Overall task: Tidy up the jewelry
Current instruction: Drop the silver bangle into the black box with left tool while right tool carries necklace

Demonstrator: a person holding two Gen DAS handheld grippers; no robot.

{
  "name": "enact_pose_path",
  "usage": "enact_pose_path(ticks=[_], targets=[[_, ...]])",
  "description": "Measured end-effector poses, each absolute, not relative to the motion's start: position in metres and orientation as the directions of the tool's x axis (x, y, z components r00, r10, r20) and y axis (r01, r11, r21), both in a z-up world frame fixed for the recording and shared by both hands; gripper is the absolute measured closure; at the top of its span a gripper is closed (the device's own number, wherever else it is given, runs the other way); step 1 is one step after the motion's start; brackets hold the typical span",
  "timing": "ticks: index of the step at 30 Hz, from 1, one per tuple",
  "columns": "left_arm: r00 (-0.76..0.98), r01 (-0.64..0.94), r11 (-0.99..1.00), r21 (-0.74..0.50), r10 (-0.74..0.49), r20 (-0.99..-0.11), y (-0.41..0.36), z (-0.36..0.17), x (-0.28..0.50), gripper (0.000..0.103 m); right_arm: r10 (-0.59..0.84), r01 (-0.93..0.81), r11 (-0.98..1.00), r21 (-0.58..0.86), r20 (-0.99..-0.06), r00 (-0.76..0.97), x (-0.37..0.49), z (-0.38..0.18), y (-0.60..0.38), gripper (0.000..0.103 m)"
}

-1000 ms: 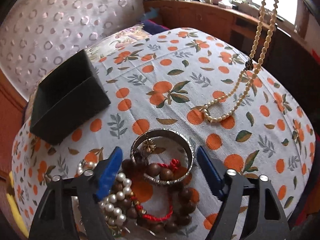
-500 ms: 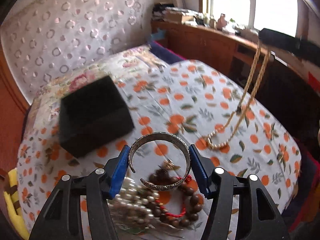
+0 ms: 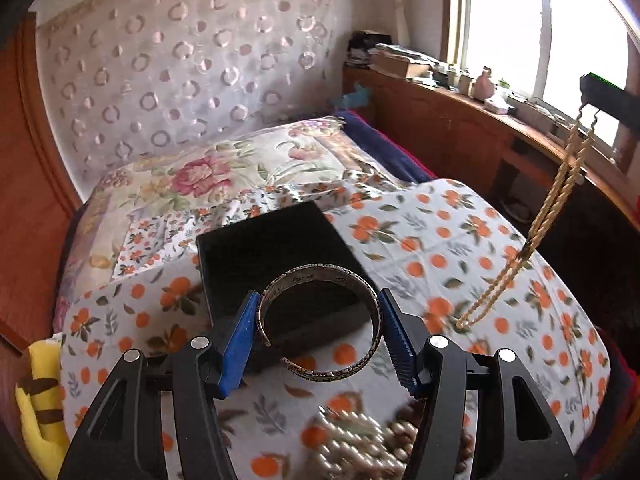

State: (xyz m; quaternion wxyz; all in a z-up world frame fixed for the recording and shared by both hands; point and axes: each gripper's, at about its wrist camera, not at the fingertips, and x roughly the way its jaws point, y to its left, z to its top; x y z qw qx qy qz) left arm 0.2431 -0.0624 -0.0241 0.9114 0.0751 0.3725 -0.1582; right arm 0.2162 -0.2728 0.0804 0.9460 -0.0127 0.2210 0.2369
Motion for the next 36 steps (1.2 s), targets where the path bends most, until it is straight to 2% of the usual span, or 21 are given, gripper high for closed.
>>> enact_pose_path(ticks=[11,13,15,22,28,33,36], targets=[[0.645,0.314,0.949,-0.014,-0.224,-0.731,-0.051,-0.052,0.301,0.046,0.474,-0.486,0.870,0.080,-0.407,0.781,0.271,0.101,-0.256,0.098],[0.645,0.314,0.949,-0.012,-0.223,-0.731,-0.051,-0.055,0.303,0.044,0.478,-0.490,0.868,0.083,-0.411,0.776,0.280,0.100,-0.254,0.098],[0.655,0.315,0.949,-0.014,-0.228,-0.721,-0.048,-0.055,0.301,0.035,0.482,-0.494,0.865,0.086,-0.415,0.772,0.288,0.099,-0.251,0.098],[0.692,0.290,0.957,-0.011,-0.217,-0.688,-0.033,-0.044,0.284,0.033,0.504,-0.515,0.852,0.089,-0.401,0.765,0.298,0.103,-0.239,0.098],[0.724,0.248,0.969,-0.014,-0.195,-0.661,-0.005,-0.031,0.264,0.024,0.529,-0.546,0.835,0.072,-0.380,0.759,0.302,0.116,-0.221,0.098],[0.748,0.213,0.977,-0.029,-0.182,-0.638,0.015,-0.029,0.245,0.012,0.540,-0.561,0.825,0.067,-0.388,0.747,0.311,0.118,-0.206,0.098],[0.759,0.195,0.980,-0.034,-0.172,-0.628,0.025,-0.030,0.234,0.011,0.546,-0.570,0.819,0.071,-0.405,0.734,0.316,0.112,-0.196,0.098]])
